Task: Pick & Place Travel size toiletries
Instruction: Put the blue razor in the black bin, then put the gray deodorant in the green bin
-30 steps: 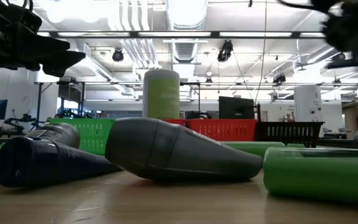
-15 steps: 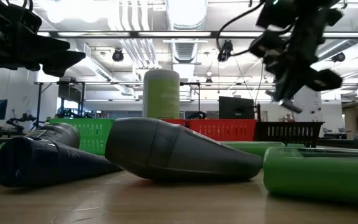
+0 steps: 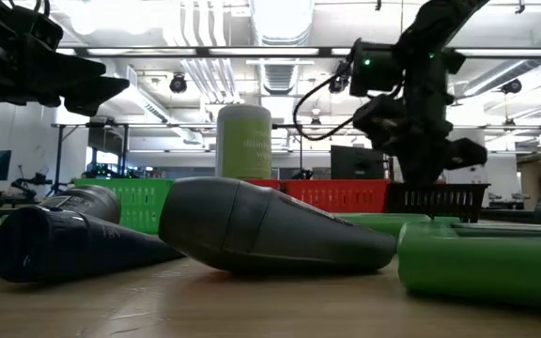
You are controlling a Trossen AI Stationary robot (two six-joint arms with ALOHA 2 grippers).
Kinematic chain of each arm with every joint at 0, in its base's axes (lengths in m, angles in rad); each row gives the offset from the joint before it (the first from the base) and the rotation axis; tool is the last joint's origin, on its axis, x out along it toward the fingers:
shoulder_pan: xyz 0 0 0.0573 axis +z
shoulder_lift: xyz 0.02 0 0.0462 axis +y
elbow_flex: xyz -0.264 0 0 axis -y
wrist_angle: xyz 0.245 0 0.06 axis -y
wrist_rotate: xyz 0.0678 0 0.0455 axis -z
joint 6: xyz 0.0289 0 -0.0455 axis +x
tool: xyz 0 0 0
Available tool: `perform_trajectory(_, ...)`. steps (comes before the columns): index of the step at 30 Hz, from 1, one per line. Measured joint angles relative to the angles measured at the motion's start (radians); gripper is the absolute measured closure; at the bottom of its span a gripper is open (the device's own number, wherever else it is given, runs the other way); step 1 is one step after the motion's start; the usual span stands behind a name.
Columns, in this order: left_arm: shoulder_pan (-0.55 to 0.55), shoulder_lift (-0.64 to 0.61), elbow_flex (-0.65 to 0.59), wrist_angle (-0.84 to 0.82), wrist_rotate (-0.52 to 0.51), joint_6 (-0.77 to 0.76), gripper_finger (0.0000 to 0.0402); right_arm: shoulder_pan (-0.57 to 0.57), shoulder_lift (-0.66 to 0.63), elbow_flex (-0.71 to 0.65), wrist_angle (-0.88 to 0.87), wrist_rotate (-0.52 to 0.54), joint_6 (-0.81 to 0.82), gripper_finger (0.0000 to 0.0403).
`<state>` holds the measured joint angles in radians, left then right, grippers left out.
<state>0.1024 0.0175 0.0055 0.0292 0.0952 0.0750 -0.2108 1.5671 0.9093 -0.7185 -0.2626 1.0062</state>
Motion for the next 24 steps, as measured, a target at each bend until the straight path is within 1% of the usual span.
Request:
perform_trajectory(8, -0.001, 0.000, 0.000, 0.000, 0.000, 0.000, 0.0108, -0.001, 0.052, 0.057, -0.031, 0.016, -0.023, 0.0323)
perform_trajectory(13, -0.001, 0.000, 0.000, 0.000, 0.000, 0.000, 0.0108, -0.006, 0.045, 0.062, -0.109, 0.040, -0.045, 0.0279)
perform_trajectory(16, -0.001, 0.000, 0.000, 0.000, 0.000, 0.000, 0.0108, -0.004, -0.005, 0.062, -0.128, 0.093, -0.041, 0.0247)
perform_trajectory(20, -0.001, 0.000, 0.000, 0.000, 0.000, 0.000, 0.0108, 0.011, -0.107, 0.069, -0.154, 0.155, -0.014, 0.0208)
perform_trajectory(24, 0.000, 0.000, 0.000, 0.000, 0.000, 0.000, 0.0108, 0.049, -0.209, 0.073, -0.180, 0.162, 0.033, 0.0180)
